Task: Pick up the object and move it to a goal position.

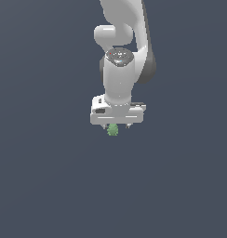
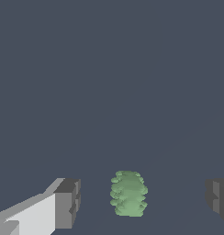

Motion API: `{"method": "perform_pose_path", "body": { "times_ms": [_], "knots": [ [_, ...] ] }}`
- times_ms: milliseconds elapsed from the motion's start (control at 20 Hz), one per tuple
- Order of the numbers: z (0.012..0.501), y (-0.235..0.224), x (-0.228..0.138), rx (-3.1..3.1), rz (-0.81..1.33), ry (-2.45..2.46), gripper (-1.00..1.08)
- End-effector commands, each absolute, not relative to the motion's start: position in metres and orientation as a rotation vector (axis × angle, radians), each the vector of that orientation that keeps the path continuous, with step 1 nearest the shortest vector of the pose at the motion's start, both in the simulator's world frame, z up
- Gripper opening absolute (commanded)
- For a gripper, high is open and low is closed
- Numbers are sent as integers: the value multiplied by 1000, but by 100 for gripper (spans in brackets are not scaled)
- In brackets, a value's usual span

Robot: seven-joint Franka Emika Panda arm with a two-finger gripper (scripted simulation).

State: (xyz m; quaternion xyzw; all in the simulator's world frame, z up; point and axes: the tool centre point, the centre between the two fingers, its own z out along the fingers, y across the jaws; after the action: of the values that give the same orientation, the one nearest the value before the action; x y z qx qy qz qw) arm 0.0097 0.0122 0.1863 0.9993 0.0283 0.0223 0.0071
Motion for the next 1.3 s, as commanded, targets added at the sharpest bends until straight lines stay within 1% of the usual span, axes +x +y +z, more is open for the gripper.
{"method": "perform_pose_path", "body": {
  "times_ms": [0,150,350,500,900,1250],
  "knots": [
    [186,12,10,3125,70,89,100],
    [186,6,8,3124,63,76,100],
    [184,-18,4,3118,39,29,100],
    [184,-27,2,3115,30,12,100],
    [176,-23,-3,3118,29,11,100],
    [146,-16,-24,3128,19,-3,100]
  ]
}}
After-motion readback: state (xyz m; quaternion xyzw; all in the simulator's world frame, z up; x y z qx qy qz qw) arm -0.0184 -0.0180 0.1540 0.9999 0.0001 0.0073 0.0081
